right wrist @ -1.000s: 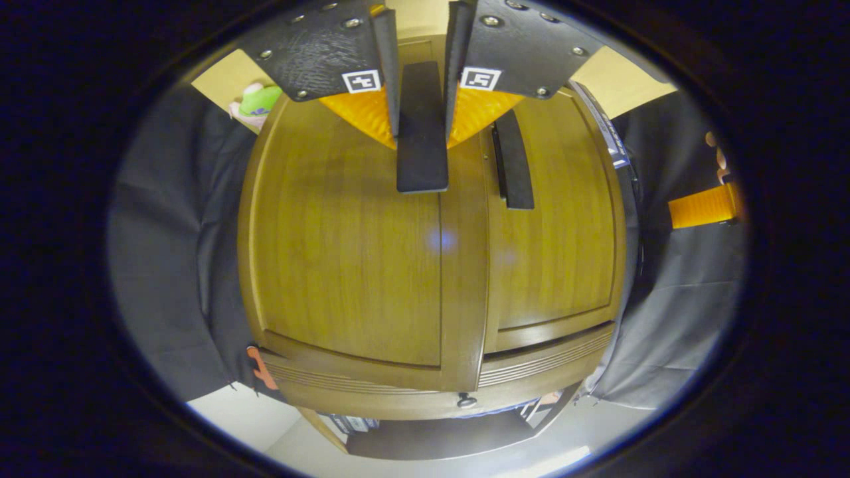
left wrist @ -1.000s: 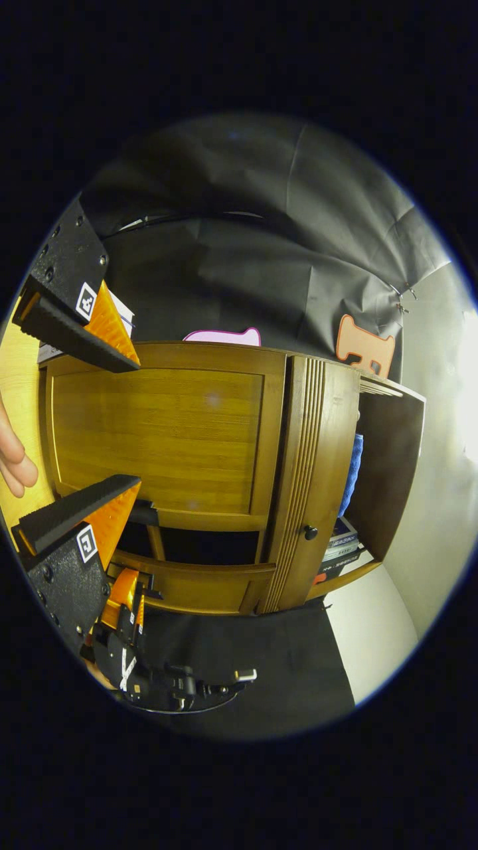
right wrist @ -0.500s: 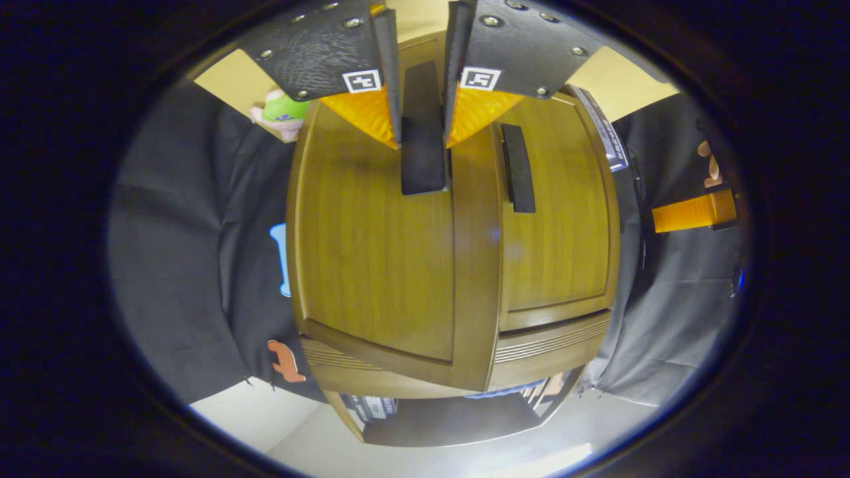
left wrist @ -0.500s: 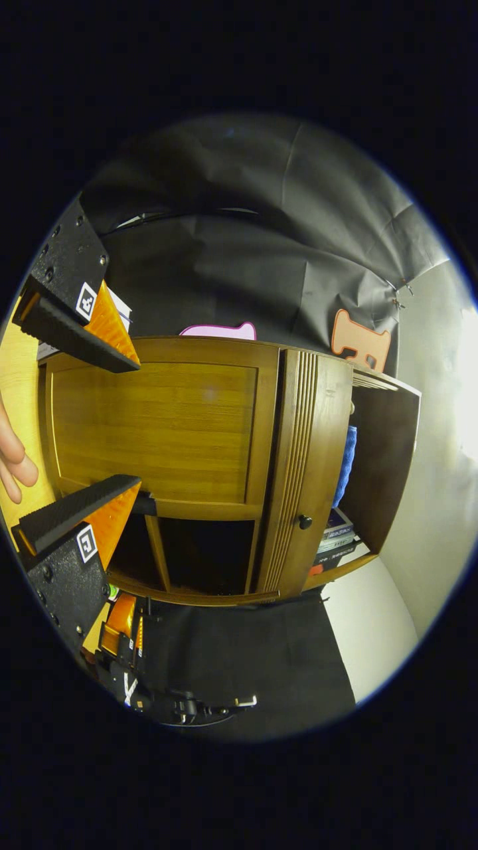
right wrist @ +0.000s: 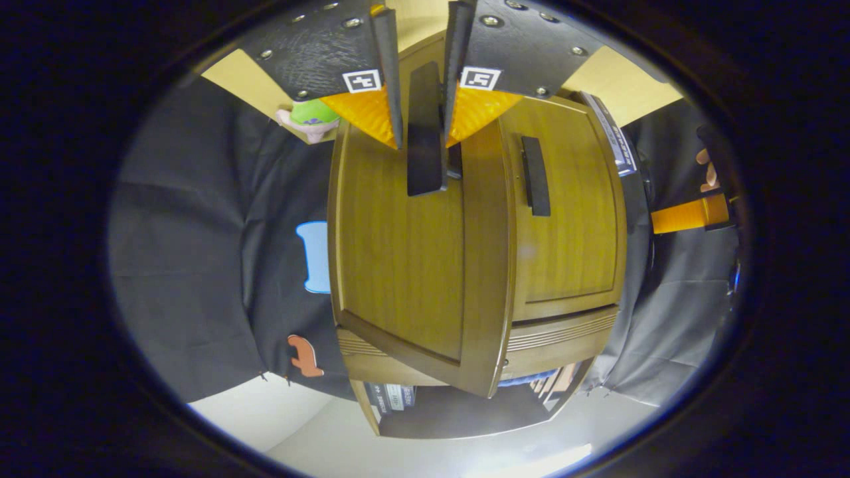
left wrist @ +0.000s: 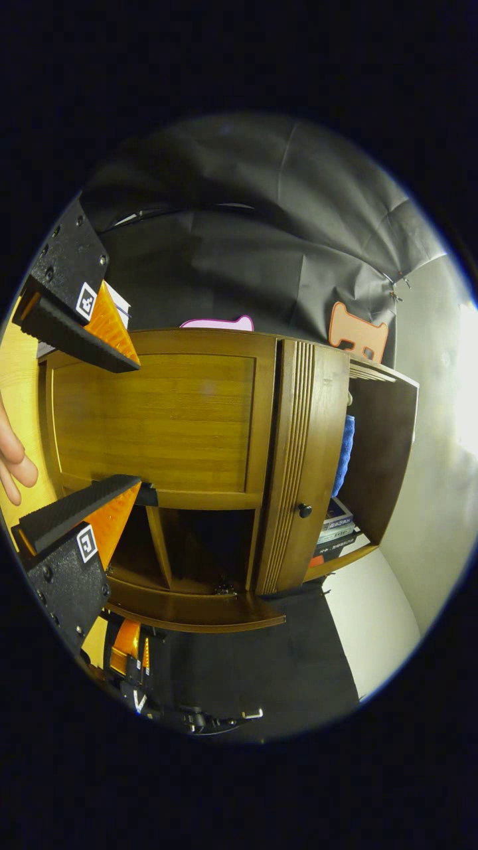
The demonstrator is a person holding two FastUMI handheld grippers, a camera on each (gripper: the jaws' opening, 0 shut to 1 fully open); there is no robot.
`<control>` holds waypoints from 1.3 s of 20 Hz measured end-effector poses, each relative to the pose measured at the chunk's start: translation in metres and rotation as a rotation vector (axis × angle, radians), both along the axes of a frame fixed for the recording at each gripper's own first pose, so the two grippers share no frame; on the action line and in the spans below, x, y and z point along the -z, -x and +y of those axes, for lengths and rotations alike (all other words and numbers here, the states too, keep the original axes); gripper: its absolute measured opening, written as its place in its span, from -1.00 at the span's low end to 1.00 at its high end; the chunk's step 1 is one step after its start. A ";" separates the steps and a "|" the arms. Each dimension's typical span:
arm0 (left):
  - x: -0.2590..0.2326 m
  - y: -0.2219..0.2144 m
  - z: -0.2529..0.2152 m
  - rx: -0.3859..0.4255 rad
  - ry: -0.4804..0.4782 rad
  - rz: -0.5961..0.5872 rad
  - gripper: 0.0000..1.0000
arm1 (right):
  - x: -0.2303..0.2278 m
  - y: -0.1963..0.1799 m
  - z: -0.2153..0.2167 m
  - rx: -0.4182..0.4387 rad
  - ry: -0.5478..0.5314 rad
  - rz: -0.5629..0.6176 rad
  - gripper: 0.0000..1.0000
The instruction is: Open the right door of the double-door shoe cabinet with the right hand, and open the left door with the left hand.
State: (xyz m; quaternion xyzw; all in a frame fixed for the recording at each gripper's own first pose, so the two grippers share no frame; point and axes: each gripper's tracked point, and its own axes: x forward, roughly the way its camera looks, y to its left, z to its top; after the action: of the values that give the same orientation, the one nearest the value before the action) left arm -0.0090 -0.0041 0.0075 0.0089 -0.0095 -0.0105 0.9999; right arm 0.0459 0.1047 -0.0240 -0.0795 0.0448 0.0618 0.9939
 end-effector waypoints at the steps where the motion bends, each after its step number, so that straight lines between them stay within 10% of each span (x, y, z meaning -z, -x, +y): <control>1: -0.001 0.000 0.000 0.001 0.000 -0.003 0.86 | 0.000 0.002 -0.005 0.012 0.000 -0.006 -0.42; 26: 0.010 -0.001 -0.021 0.026 -0.002 0.022 0.84 | -0.035 0.027 -0.125 0.221 0.050 -0.124 -0.96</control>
State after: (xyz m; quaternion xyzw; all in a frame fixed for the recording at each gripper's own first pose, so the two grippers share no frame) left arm -0.0078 -0.0252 -0.0022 0.0098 0.0012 -0.0238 0.9997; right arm 0.0192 -0.0205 0.0109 -0.1026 -0.0067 -0.0544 0.9932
